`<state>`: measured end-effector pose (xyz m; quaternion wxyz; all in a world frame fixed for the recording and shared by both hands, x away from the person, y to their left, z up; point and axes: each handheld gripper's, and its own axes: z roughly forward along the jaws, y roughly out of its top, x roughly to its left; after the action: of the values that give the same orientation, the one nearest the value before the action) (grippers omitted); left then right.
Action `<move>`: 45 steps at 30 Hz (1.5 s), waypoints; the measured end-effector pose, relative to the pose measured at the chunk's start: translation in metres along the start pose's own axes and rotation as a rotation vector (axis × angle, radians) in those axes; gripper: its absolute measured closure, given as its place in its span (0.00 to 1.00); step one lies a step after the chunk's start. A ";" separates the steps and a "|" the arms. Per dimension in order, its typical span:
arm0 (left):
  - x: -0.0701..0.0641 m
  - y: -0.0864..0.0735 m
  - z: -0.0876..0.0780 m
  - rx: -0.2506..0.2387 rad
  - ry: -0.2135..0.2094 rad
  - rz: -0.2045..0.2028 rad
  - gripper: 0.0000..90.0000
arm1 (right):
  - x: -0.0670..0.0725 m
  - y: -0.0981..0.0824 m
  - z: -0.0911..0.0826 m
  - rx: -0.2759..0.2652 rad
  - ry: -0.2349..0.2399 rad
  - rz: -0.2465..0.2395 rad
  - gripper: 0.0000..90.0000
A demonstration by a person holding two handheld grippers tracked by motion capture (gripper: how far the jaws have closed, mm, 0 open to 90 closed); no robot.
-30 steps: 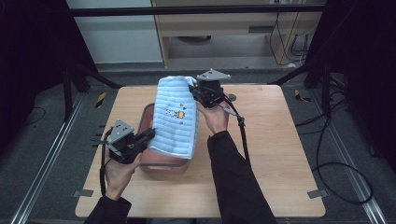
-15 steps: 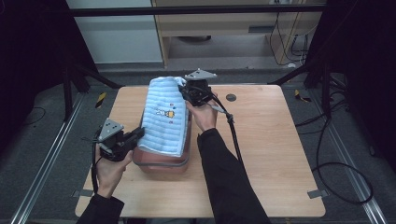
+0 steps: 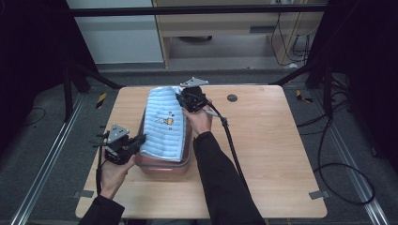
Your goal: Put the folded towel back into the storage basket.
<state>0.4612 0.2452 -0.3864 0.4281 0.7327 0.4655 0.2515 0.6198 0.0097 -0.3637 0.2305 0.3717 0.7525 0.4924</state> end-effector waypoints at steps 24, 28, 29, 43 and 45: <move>-0.009 -0.023 0.018 0.083 -0.002 0.027 0.96 | -0.004 -0.043 0.018 0.071 0.015 0.005 0.92; -0.008 -0.028 0.019 0.090 0.006 0.026 0.96 | 0.000 -0.046 0.024 0.077 0.017 -0.003 0.92; -0.008 -0.029 0.020 0.093 0.005 0.022 0.96 | 0.000 -0.048 0.025 0.077 0.017 -0.006 0.92; -0.009 -0.035 0.025 0.120 0.034 0.020 0.95 | 0.000 -0.062 0.032 0.126 -0.003 -0.007 0.92; -0.009 -0.036 0.025 0.124 0.039 0.017 0.95 | 0.000 -0.064 0.034 0.136 -0.007 -0.010 0.92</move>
<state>0.4598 0.2346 -0.4303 0.3704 0.7567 0.4823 0.2401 0.6224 0.0137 -0.4361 0.2099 0.3841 0.7853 0.4378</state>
